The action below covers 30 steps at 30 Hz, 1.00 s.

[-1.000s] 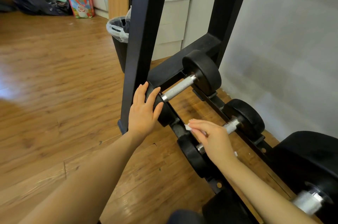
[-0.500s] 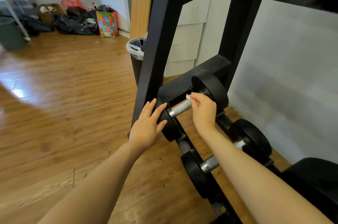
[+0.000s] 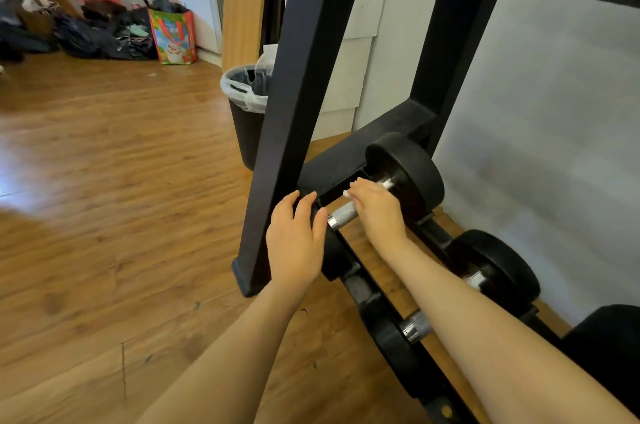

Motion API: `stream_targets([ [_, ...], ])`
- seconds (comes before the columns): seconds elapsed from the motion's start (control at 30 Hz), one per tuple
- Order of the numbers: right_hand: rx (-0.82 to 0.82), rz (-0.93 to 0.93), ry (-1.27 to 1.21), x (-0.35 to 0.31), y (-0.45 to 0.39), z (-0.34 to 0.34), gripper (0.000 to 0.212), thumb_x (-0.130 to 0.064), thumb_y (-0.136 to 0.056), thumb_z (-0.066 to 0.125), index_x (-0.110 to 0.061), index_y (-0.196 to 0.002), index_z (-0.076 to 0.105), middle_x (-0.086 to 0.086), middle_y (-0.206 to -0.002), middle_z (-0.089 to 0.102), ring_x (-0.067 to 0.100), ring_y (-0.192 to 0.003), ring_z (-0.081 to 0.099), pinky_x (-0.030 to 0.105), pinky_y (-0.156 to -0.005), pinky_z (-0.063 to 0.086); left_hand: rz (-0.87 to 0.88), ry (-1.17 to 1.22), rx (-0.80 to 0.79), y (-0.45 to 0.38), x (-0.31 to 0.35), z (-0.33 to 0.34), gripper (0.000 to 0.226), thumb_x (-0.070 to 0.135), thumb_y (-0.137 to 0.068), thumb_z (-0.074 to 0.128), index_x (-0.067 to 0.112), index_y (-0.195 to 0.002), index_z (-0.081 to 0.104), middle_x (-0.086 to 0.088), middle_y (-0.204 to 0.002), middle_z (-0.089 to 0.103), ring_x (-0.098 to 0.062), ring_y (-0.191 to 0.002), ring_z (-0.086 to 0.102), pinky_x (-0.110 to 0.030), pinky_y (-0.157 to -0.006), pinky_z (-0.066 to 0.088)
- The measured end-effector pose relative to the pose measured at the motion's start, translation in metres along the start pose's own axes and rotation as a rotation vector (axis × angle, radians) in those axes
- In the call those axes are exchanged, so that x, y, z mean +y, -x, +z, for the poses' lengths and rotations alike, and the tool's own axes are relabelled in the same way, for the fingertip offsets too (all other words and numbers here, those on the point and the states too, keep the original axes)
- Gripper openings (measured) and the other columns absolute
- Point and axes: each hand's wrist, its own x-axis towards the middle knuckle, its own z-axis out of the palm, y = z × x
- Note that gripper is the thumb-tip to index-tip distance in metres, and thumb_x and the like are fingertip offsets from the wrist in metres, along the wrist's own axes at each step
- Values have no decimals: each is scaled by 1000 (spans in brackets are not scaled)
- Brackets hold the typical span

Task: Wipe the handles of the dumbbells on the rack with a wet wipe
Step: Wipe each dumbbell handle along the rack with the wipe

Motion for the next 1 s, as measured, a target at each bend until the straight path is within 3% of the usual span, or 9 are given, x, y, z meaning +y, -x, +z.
stream_targets([
  [0.07,-57,-77,175,3,1,5,41,-6,-84,70,-9,-124,63,8,-131,60,20,-132,47,40,-111,38,14,-12,38,3,-4,8,45,34,-101,46,22,-144,46,-3,-153,39,-19,-144,29,-38,-114,27],
  [0.17,-3,-138,276,10,10,6,48,-6,-77,77,-9,-123,63,10,-127,63,22,-126,53,42,-106,43,20,-12,60,8,-6,18,47,32,-100,46,23,-146,44,-4,-156,35,-21,-147,24,-41,-116,24],
  [0.37,75,-174,305,19,25,7,51,-10,-86,70,-8,-134,54,11,-137,56,22,-132,47,36,-110,30,61,-6,44,6,-16,16,48,34,-99,50,27,-145,45,-3,-154,36,-22,-146,26,-47,-115,26],
  [0.57,48,8,256,19,18,1,54,-28,-96,56,-11,-145,41,9,-148,43,20,-141,32,33,-114,22,67,-22,18,3,-14,13,48,35,-97,49,25,-144,47,-4,-152,37,-24,-144,27,-49,-114,33],
  [0.8,32,-57,293,23,13,-10,52,-33,-97,53,-10,-142,44,7,-145,48,18,-139,37,30,-110,26,105,-28,97,0,-17,22,44,35,-91,49,22,-133,57,-8,-143,45,-29,-135,35,-48,-104,37],
  [1.0,-54,-14,208,21,18,-6,65,-48,-97,45,-15,-151,28,2,-157,29,15,-147,18,34,-110,30,167,-13,154,-2,-25,28,38,24,-90,62,19,-128,60,-10,-138,49,-30,-130,41,-52,-102,37],
])
